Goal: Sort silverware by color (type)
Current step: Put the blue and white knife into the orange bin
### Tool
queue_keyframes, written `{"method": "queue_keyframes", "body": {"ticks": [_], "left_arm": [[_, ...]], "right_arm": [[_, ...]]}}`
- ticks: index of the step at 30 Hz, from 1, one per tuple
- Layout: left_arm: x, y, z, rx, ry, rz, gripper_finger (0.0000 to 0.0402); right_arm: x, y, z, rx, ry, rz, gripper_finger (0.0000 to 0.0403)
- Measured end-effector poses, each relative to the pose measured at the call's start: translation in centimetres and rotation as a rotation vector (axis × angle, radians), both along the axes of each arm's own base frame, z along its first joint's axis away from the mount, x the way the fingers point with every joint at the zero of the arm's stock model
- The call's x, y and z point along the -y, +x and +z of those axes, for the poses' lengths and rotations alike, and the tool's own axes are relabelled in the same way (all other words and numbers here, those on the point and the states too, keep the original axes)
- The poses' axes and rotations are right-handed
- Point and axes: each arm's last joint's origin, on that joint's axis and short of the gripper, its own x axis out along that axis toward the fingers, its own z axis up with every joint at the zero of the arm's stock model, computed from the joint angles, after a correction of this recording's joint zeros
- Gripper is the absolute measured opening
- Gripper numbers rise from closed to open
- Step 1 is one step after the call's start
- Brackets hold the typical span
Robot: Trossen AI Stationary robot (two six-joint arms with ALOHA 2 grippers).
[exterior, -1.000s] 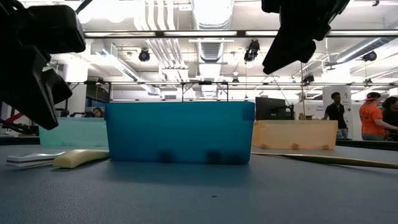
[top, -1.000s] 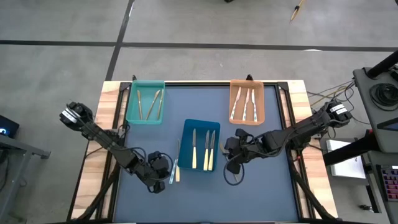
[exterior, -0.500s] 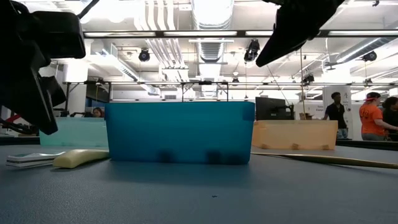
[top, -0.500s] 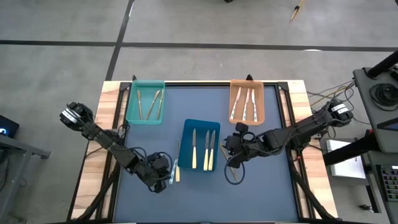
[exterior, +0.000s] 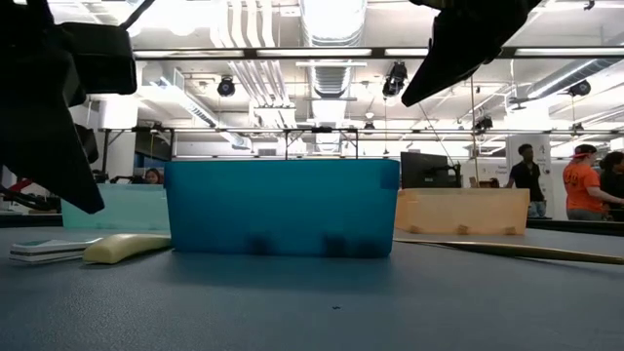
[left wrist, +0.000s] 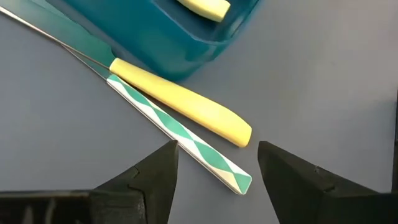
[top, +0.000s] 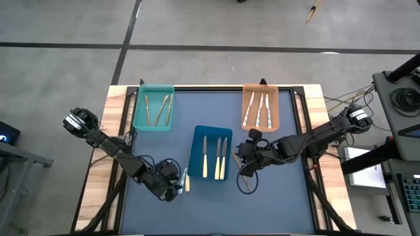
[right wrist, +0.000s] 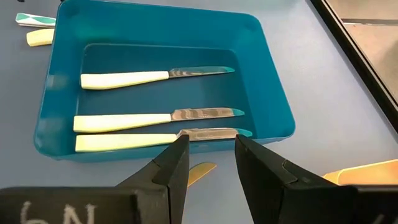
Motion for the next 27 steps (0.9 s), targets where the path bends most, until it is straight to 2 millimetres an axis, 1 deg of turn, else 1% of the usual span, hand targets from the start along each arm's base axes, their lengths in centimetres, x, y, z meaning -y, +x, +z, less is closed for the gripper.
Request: {"method": "queue_keyframes", "body": {"ticks": [4,16,22,27], "left_arm": [[0.0,0.1,-0.3,0.005,0.027,0.017,0.0203],[0.4,0.6,-2.7,-0.041,0.078,0.028,0.0204],[0.4,0.7,-3.2,-0.052,0.074,0.077,0.0204],[0.1,0.3,-3.1,-0.095,0.076,0.087,0.0195]], "right_arm": [[0.0,0.0,0.0,-0.005,0.0,-0.002,0.0121],[0.0,-0.1,-0.1,-0.01,-0.002,-0.002,0.0121],[0.0,-0.1,-0.1,-0.01,-0.001,-0.002,0.0121],[0.0,-0.1,-0.1,-0.008,0.004,-0.008,0.0121]]}}
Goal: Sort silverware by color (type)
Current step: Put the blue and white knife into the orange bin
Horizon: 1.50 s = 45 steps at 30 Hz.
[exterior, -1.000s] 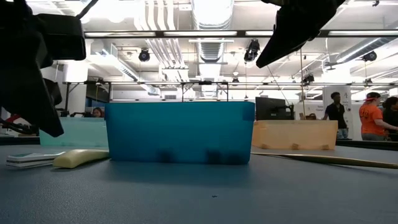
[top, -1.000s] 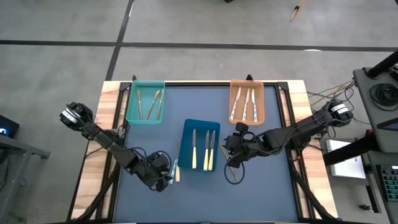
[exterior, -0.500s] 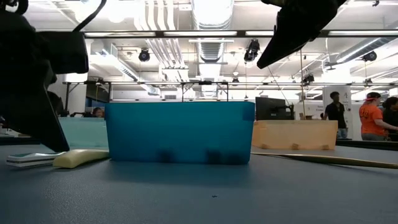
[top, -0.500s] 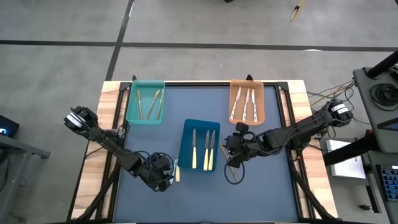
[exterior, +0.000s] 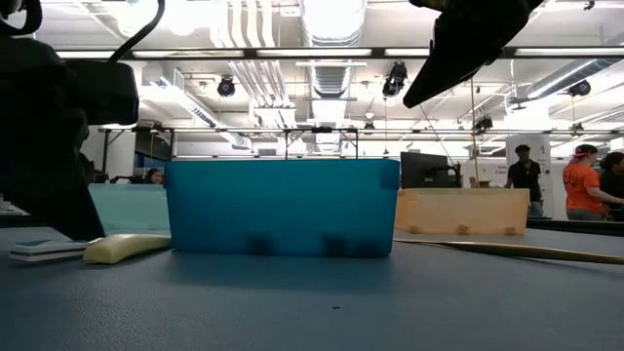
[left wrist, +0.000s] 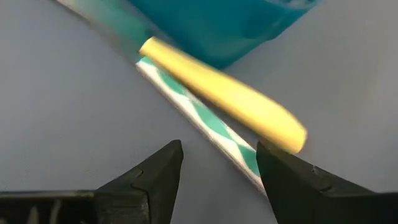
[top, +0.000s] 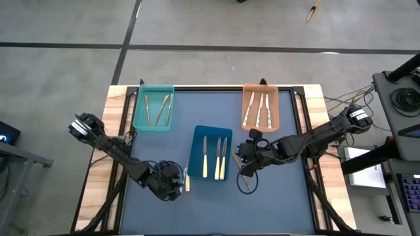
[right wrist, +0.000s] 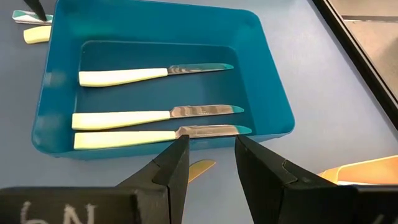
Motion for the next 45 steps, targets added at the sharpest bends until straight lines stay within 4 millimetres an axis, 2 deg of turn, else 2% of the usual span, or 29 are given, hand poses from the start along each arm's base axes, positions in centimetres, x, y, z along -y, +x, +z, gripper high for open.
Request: {"method": "queue_keyframes", "body": {"ticks": [6,15,22,26,34,39,45], "left_arm": [[-0.6,-0.9,0.4,-0.075,0.018,-0.005,0.0165],[-1.6,-2.4,2.0,-0.143,0.008,-0.017,0.0134],[-2.0,-2.9,3.7,-0.099,-0.02,-0.025,0.0121],[-1.8,-2.5,3.7,-0.048,0.02,-0.008,0.0117],[-0.5,-0.7,4.0,-0.028,0.238,-0.001,0.0116],[0.9,0.0,3.5,-0.117,0.384,0.009,0.0116],[2.8,0.8,2.5,-0.161,0.442,-0.006,0.0116]], "right_arm": [[0.0,0.0,0.0,0.0,0.0,0.0,0.0121],[0.0,0.0,0.0,0.0,0.0,0.0,0.0121],[0.0,0.0,0.0,0.0,0.0,0.0,0.0121],[0.0,0.0,0.0,0.001,0.0,0.0,0.0121],[0.0,0.0,0.0,0.0,0.0,0.0,0.0121],[0.0,0.0,0.0,0.0,0.0,0.0,0.0121],[0.0,0.0,0.0,0.0,0.0,0.0,0.0121]]}}
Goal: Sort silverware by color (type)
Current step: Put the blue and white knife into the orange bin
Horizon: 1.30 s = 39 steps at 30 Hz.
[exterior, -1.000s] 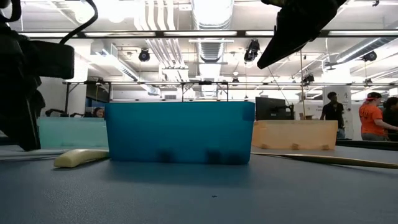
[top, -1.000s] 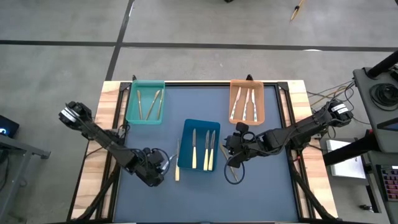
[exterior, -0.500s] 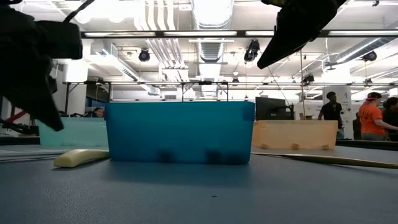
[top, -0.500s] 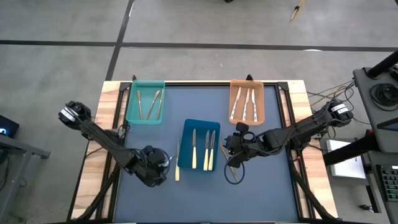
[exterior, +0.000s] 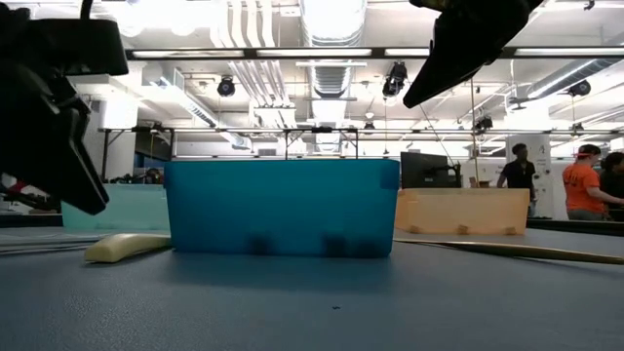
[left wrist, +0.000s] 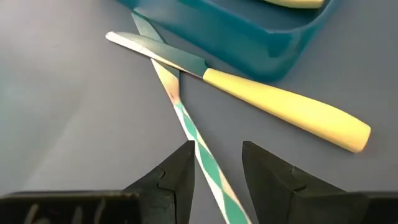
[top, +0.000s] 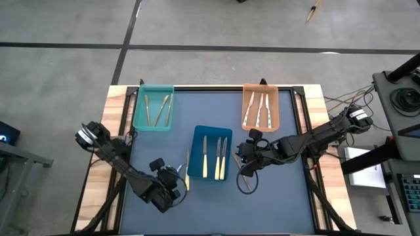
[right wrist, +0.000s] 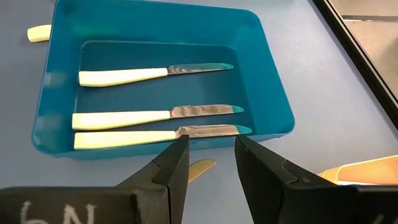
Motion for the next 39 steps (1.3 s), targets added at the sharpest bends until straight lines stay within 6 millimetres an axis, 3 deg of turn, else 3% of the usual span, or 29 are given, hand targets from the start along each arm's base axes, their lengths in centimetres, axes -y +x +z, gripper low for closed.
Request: {"method": "queue_keyframes", "body": {"ticks": [13,25,39], "left_arm": [[-0.4,-0.4,-1.5,-0.005,0.009,0.108,0.0118],[-0.2,-0.3,-1.6,0.013,-0.008,0.101,0.0169],[-1.0,-1.2,-3.5,0.081,-0.054,0.123,0.017]], "right_arm": [[0.0,0.0,0.0,0.003,0.006,-0.006,0.0121],[0.0,0.0,0.0,0.003,0.006,-0.006,0.0121],[0.0,0.0,0.0,0.003,0.006,-0.006,0.0121]]}}
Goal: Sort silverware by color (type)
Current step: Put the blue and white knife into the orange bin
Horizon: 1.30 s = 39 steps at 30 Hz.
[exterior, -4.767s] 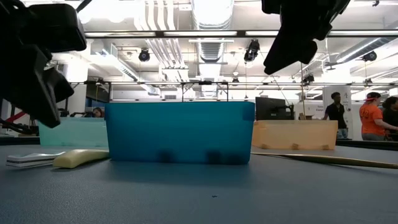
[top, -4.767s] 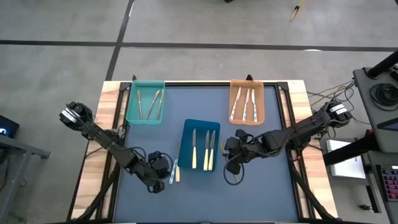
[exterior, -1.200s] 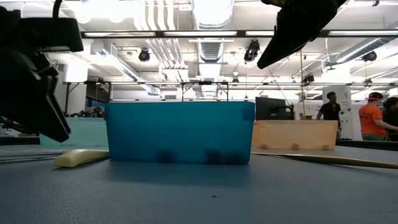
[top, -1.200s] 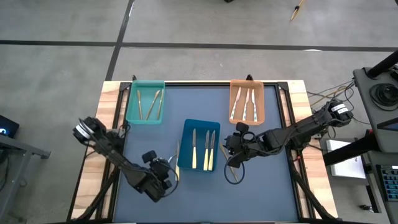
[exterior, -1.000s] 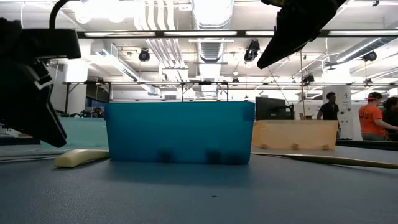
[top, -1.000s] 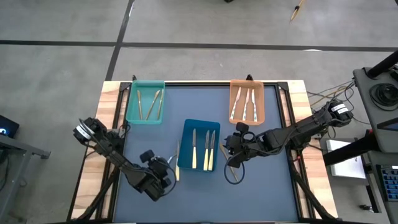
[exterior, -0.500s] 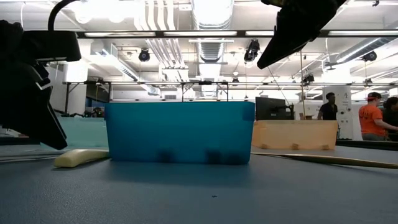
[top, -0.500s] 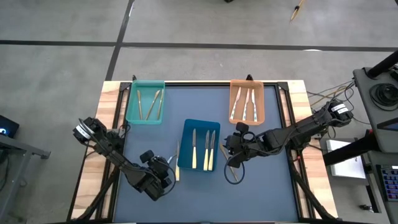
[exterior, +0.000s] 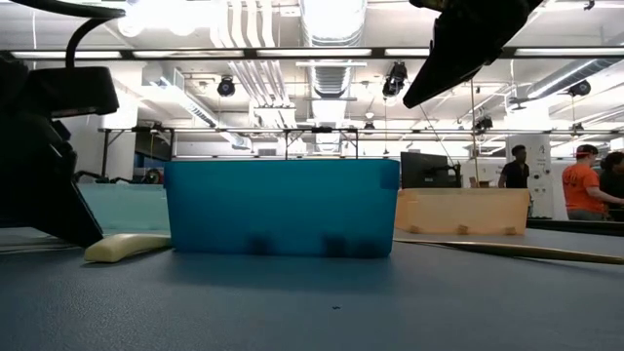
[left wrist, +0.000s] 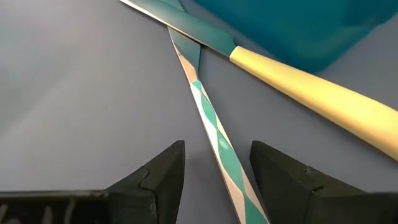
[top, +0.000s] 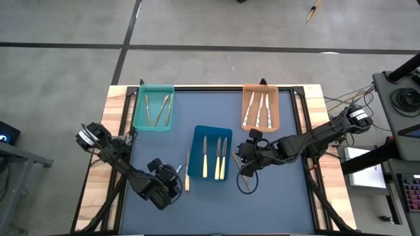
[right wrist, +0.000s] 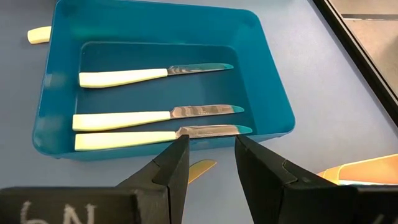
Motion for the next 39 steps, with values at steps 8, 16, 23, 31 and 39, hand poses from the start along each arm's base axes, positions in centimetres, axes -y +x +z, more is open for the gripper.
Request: {"method": "queue_keyframes", "body": {"ticks": [8,16,23,31,39], "left_arm": [[-0.22,-0.26,-0.35,-0.002,-0.005,0.015,0.0155],[-0.17,-0.21,-0.4,-0.002,-0.015,0.017,0.0098],[-0.27,-0.23,-0.46,-0.005,-0.01,0.022,0.0065],[-0.34,-0.29,-0.51,-0.001,-0.003,0.028,0.0032],[-0.44,-0.37,-0.57,0.021,-0.017,0.067,0.0016]], "right_arm": [[0.0,0.0,0.0,0.001,0.001,-0.001,0.0121],[0.0,0.0,0.0,0.001,0.001,-0.001,0.0121],[-0.01,0.0,-0.01,0.0,0.001,-0.001,0.0121],[0.0,0.0,0.0,0.001,0.001,-0.001,0.0121],[-0.01,0.01,0.0,0.001,0.002,-0.001,0.0121]]}}
